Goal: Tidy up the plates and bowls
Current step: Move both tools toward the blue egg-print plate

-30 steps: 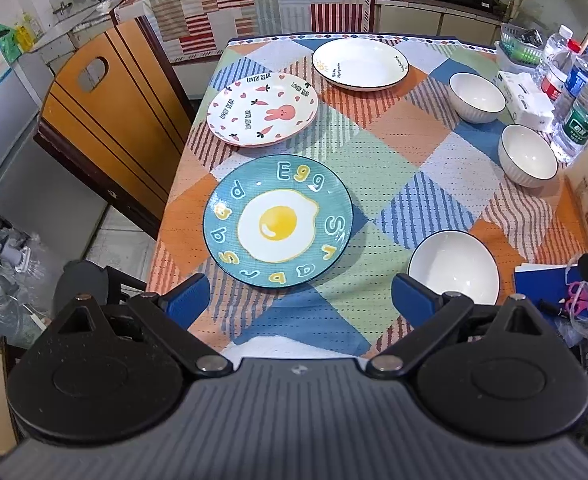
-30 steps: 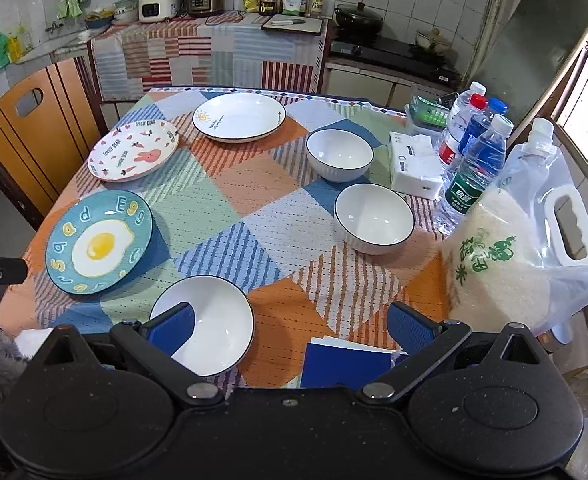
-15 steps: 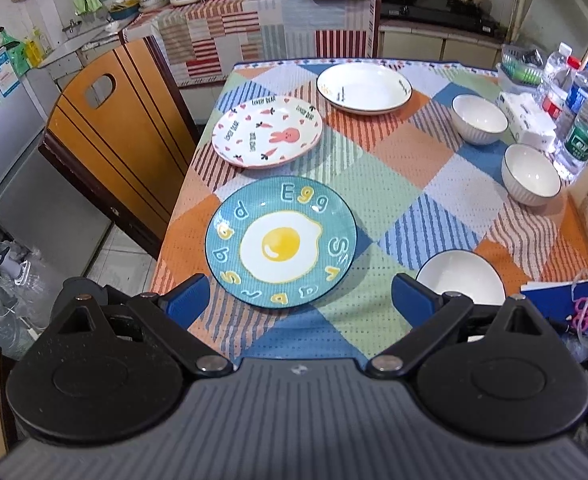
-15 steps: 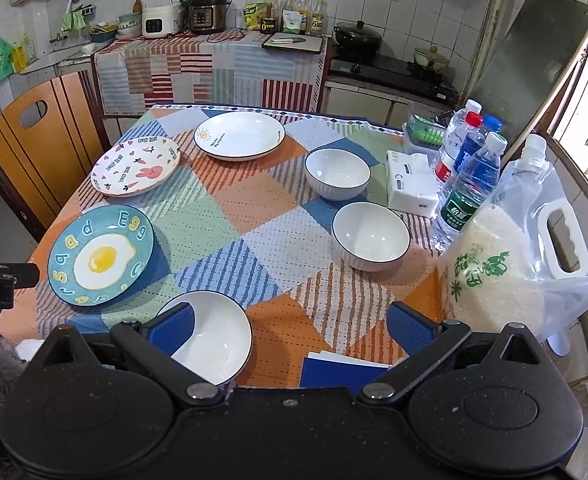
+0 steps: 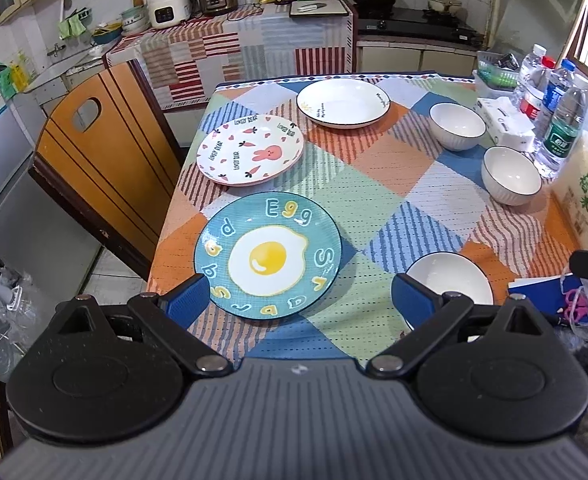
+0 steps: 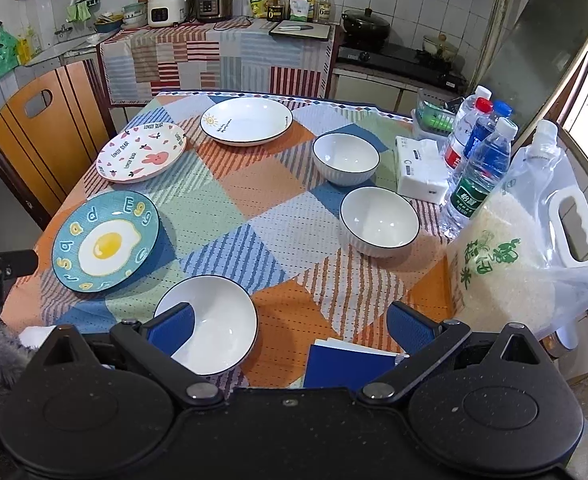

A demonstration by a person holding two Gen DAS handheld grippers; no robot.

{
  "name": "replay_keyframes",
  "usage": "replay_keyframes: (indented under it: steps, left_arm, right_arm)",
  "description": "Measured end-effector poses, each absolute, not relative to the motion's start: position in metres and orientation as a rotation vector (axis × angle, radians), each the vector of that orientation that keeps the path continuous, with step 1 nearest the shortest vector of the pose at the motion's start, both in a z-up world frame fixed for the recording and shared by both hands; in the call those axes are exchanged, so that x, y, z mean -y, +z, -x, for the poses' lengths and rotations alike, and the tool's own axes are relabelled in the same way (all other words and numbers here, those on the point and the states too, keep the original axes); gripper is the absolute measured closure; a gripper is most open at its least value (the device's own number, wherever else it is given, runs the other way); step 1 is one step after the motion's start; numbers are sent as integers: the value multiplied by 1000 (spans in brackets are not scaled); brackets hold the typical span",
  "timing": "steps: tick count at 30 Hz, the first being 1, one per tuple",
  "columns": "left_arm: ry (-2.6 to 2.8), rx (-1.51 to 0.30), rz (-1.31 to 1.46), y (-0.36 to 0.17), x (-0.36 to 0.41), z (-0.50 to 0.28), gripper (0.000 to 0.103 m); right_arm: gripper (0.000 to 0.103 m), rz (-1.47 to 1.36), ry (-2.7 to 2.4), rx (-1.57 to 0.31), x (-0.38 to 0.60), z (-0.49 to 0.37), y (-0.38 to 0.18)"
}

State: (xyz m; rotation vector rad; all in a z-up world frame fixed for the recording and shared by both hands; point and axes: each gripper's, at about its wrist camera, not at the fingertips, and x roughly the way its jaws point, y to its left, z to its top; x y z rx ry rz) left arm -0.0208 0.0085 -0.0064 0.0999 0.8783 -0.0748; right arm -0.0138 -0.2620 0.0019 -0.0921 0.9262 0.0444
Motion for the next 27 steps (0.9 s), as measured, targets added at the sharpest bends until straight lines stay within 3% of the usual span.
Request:
replay_keyframes:
  steps: [13,21,27]
  left_arm:
    - [-85,-926,-97,-3,-21,4,6]
    - [-152,-892,-67,7,-47,-21,5]
    - [-47,-944,-127,-27,-79,-69,5]
  right_arm:
    - [0,108,92,-890,260,5,10]
    - [0,161,318,-648,247,-15,41]
    - [0,78,641,-781,218,-77,-4]
